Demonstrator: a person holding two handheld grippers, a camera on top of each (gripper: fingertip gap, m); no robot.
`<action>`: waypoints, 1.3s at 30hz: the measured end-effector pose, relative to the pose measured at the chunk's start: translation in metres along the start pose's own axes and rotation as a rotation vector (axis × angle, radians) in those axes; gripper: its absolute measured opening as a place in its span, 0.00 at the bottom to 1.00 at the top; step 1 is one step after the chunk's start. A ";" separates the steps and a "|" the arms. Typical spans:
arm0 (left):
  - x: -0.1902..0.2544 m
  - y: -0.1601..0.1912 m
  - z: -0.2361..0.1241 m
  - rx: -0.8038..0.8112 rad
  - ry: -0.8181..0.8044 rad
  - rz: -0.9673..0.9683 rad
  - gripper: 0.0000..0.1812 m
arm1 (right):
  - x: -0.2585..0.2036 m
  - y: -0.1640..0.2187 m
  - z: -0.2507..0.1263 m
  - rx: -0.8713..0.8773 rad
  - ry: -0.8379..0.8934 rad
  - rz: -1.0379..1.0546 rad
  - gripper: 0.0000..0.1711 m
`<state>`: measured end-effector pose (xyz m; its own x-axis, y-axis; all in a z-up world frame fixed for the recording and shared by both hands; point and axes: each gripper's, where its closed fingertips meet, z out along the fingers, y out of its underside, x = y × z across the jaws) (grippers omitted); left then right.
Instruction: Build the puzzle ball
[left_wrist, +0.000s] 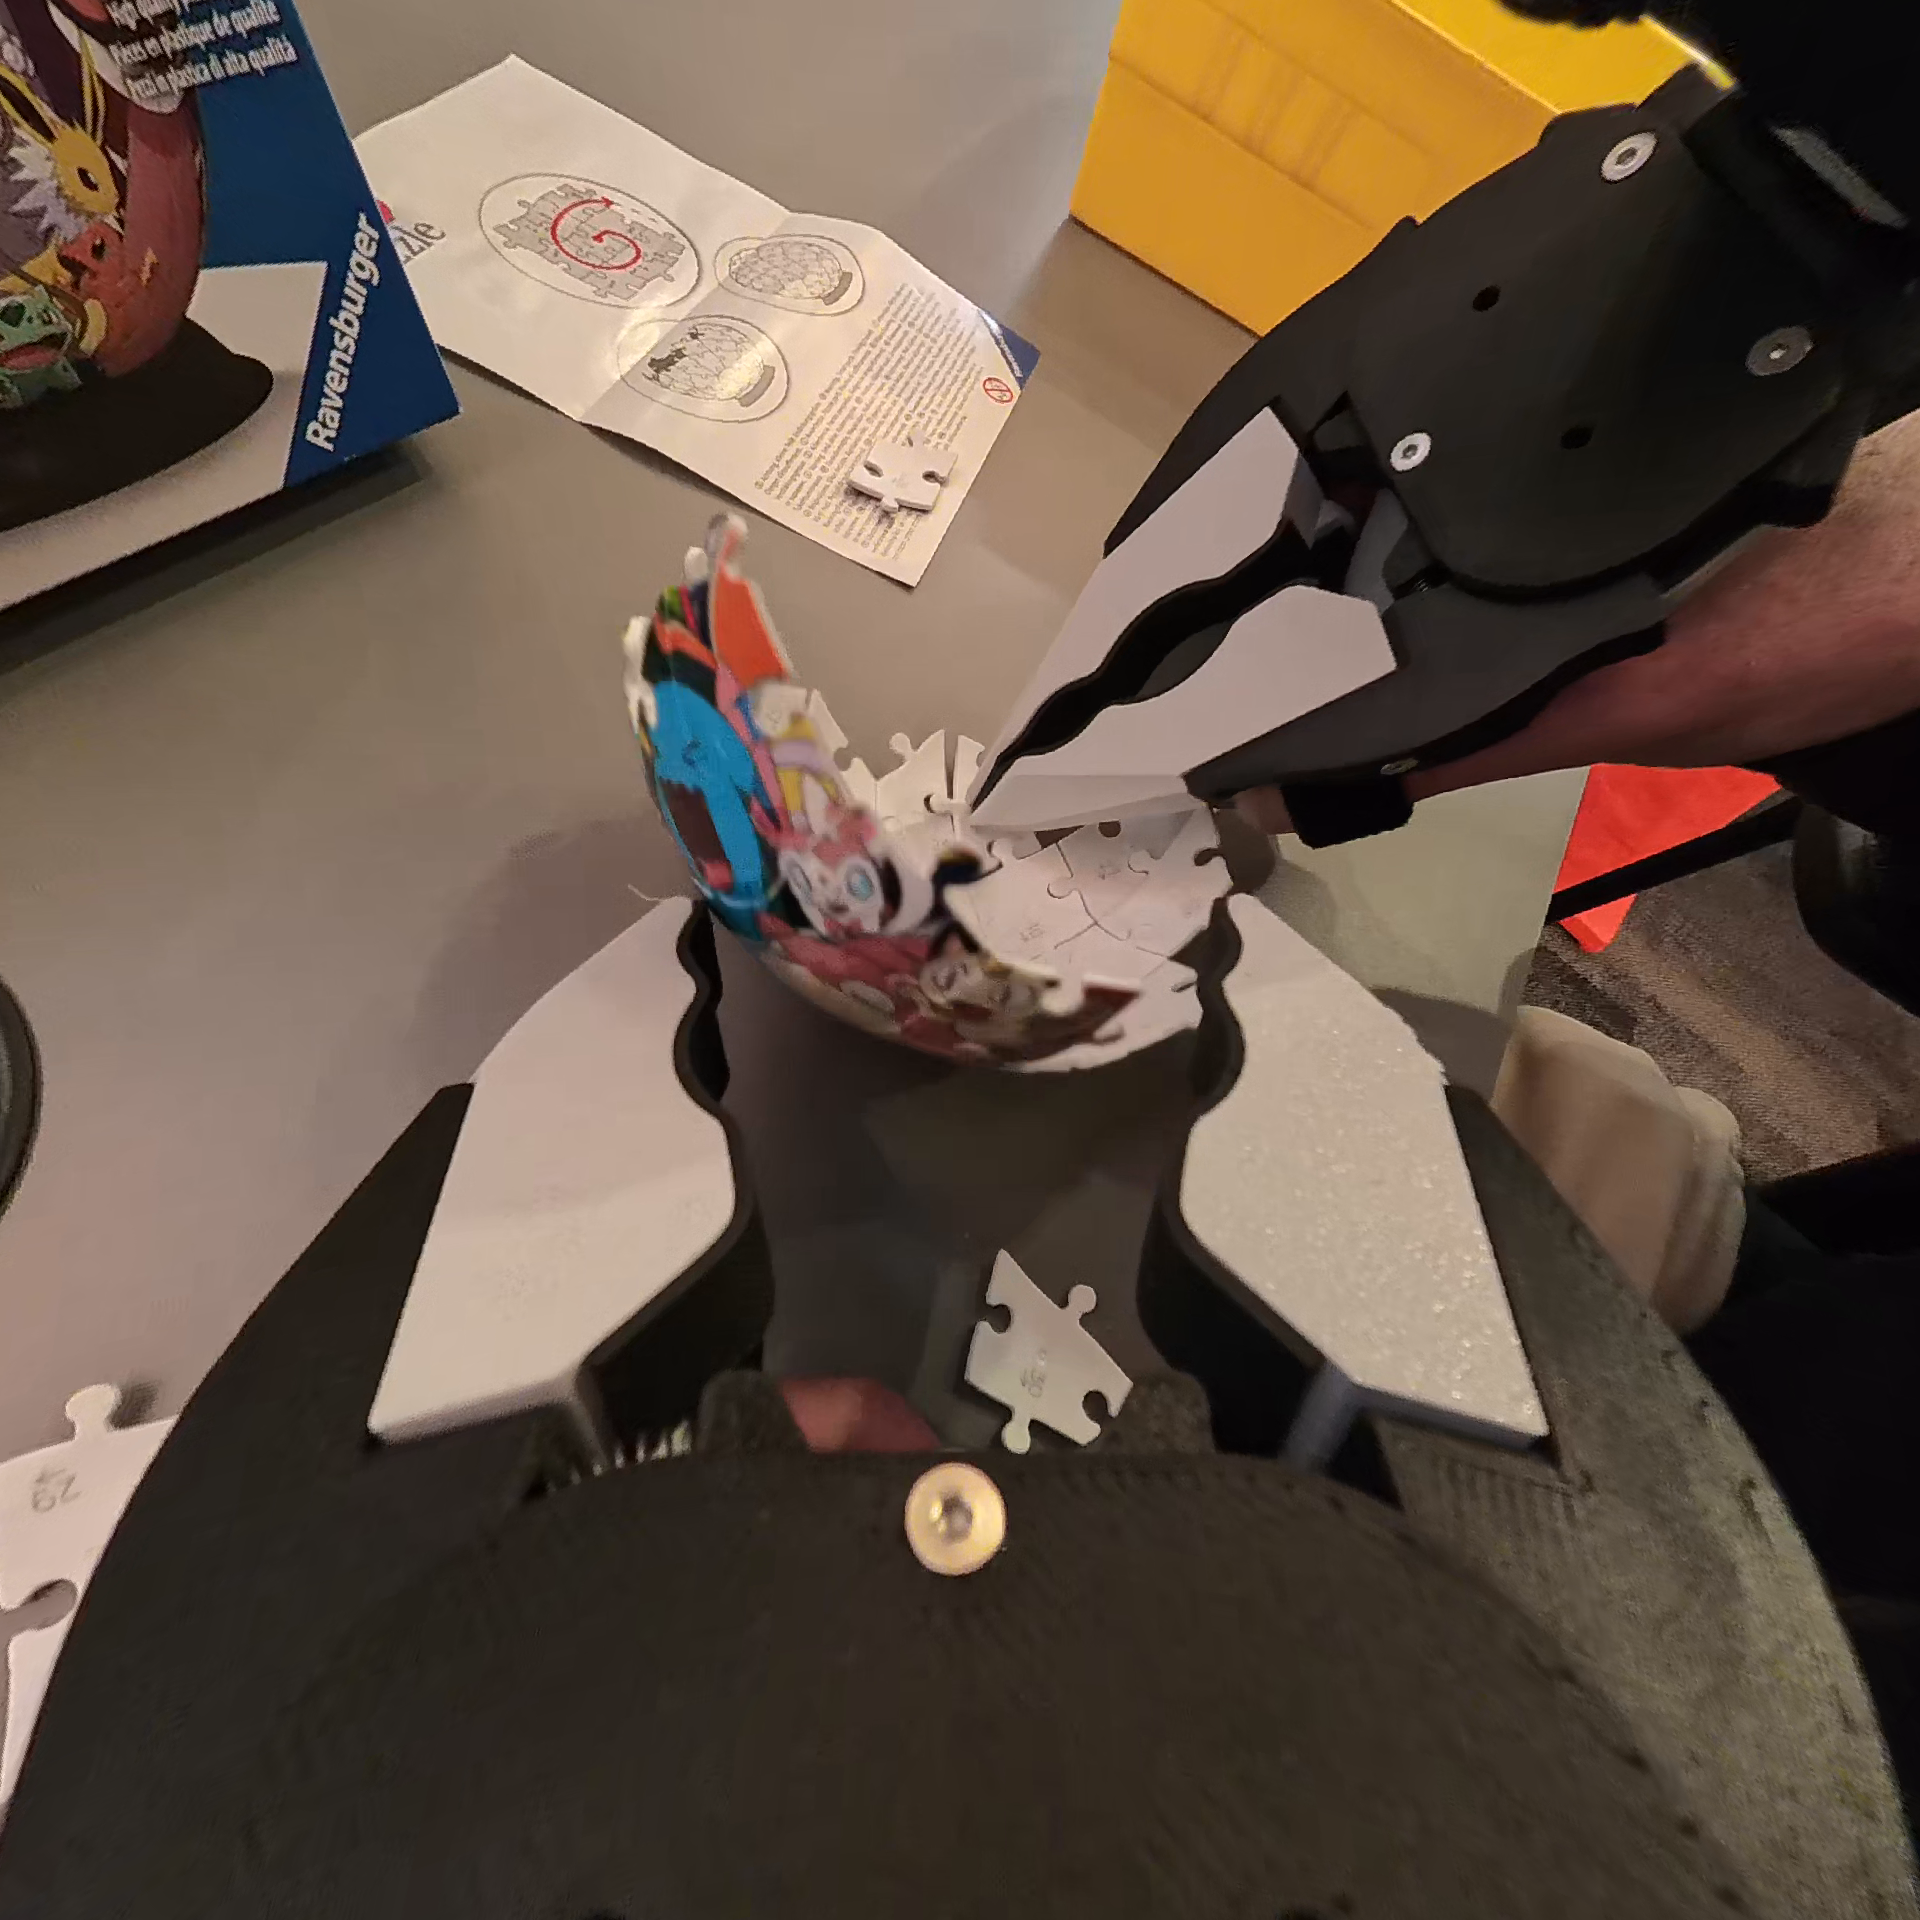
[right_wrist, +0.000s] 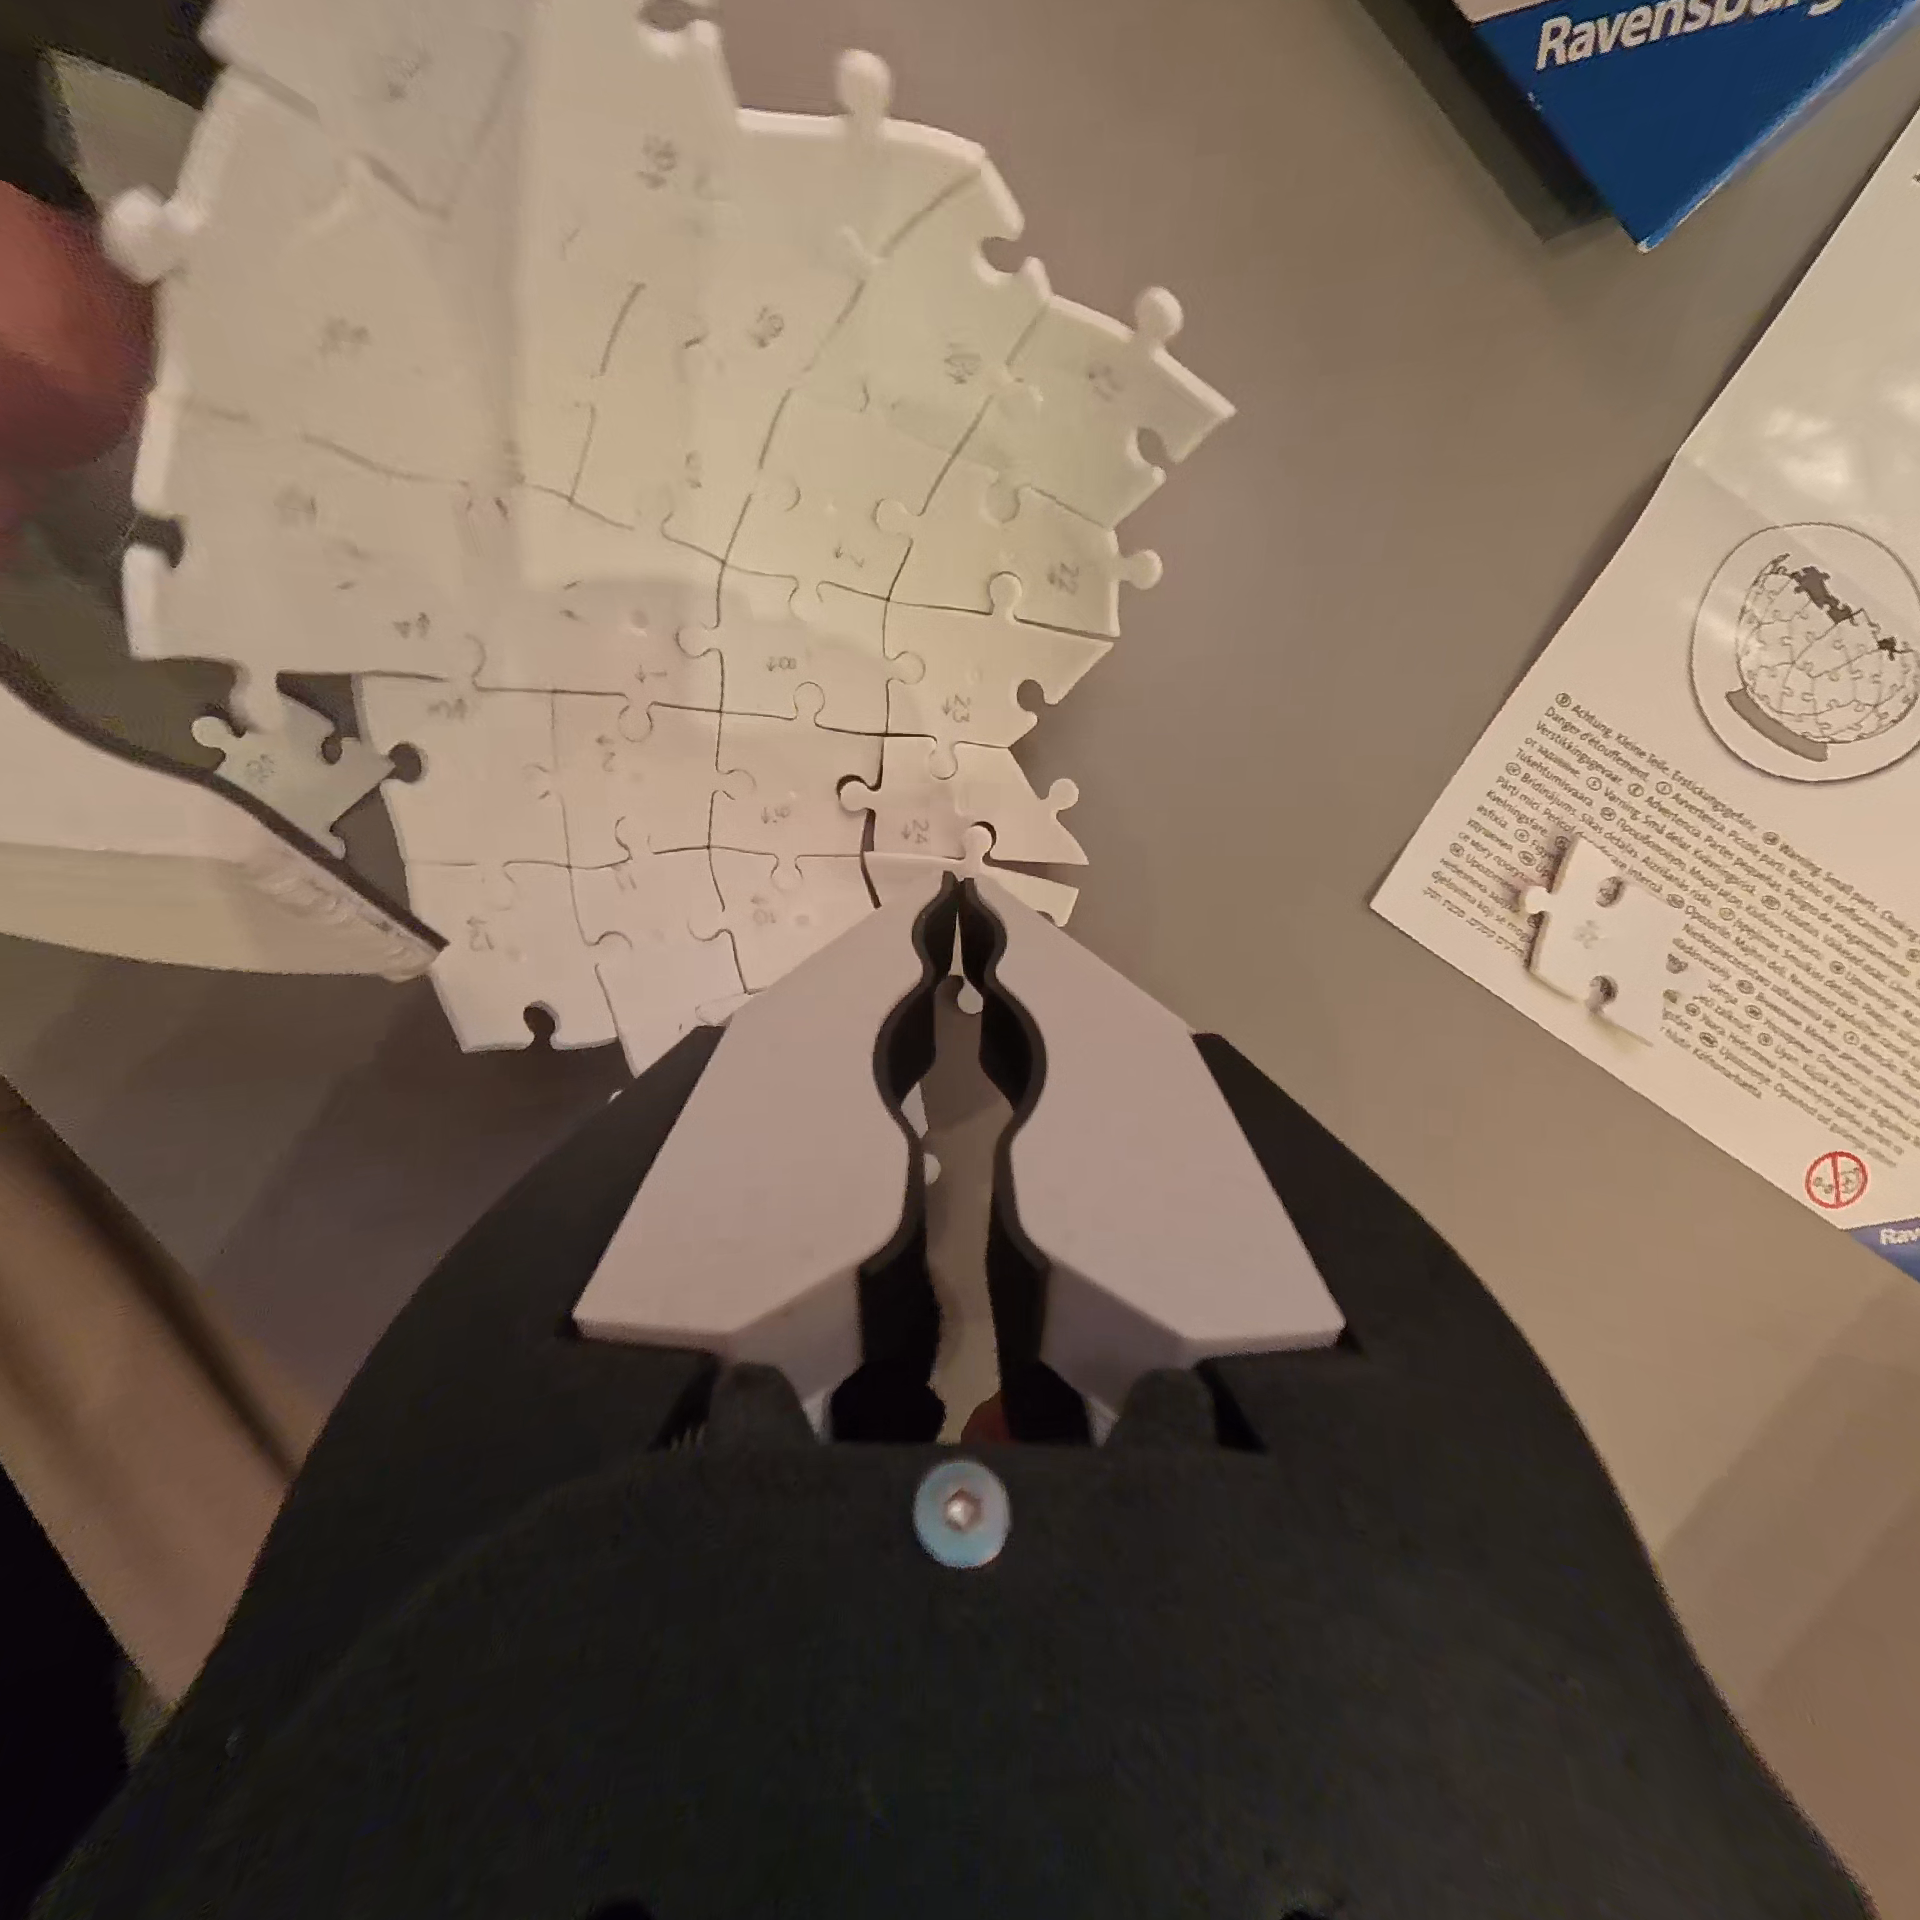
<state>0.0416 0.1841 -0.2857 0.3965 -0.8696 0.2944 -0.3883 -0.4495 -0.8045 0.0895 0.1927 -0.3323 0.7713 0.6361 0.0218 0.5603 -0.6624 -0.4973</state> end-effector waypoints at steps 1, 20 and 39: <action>0.000 0.000 0.000 -0.001 0.000 0.001 0.48 | 0.000 0.000 0.000 -0.004 -0.001 -0.005 0.00; -0.006 -0.008 0.006 0.002 -0.022 0.020 0.46 | -0.003 -0.002 0.002 -0.085 -0.045 -0.165 0.00; -0.010 -0.009 0.009 0.000 -0.033 0.035 0.45 | -0.003 -0.002 0.003 -0.204 -0.311 -0.002 0.00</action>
<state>0.0484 0.1982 -0.2858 0.4096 -0.8777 0.2486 -0.4030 -0.4186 -0.8139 0.0854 0.1935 -0.3336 0.6589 0.7066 -0.2579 0.6344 -0.7062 -0.3142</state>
